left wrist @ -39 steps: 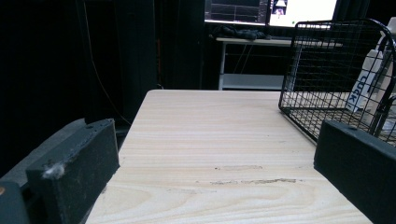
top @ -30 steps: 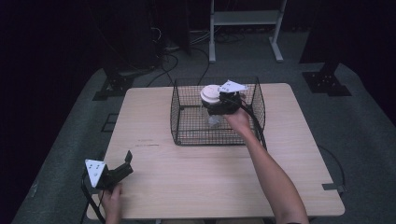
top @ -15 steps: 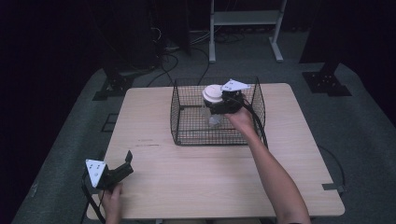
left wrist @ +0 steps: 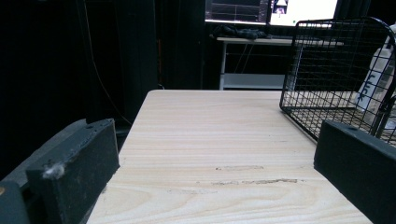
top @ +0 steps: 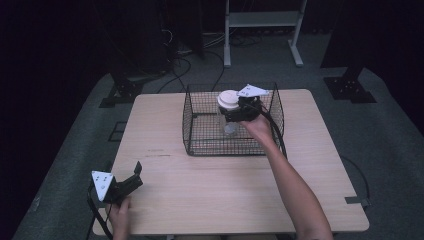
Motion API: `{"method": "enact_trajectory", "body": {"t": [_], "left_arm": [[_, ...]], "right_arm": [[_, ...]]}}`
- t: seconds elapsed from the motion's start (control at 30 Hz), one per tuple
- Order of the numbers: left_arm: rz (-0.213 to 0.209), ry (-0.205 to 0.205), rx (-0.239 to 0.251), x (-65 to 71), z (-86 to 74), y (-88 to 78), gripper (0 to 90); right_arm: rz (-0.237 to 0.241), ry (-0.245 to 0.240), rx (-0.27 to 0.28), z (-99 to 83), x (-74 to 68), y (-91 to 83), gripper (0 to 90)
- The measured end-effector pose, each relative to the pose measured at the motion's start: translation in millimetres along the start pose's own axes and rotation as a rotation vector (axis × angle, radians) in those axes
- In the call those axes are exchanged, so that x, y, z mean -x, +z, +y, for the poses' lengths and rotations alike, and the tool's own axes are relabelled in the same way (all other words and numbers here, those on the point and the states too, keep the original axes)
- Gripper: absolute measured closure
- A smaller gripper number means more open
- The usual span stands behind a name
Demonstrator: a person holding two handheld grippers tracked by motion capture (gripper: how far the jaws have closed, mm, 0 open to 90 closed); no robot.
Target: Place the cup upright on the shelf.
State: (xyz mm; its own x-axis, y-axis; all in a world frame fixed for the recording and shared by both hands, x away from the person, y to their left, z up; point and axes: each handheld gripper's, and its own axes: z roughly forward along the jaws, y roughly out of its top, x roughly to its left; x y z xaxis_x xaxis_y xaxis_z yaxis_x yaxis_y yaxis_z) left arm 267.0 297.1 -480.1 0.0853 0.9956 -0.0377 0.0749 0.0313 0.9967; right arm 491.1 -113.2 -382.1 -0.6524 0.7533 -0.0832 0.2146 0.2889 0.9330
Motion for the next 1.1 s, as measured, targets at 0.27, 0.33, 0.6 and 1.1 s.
{"method": "enact_trajectory", "body": {"t": [0.27,0.33,0.6,1.1], "left_arm": [[0.001,0.001,0.0,0.2,0.0,0.0,0.0],[0.001,0.0,0.0,0.1,0.0,0.0,0.0],[0.002,0.001,0.0,0.2,0.0,0.0,0.0],[0.003,0.001,-0.001,0.4,-0.2,-0.6,0.0]], "right_arm": [[-0.005,0.008,0.016,3.2,2.5,-3.9,0.7],[-0.005,0.014,0.019,3.9,2.8,-4.4,0.1],[-0.012,0.023,0.054,9.8,4.0,-13.4,0.1],[-0.02,0.035,0.104,23.1,6.2,-37.5,0.1]]}}
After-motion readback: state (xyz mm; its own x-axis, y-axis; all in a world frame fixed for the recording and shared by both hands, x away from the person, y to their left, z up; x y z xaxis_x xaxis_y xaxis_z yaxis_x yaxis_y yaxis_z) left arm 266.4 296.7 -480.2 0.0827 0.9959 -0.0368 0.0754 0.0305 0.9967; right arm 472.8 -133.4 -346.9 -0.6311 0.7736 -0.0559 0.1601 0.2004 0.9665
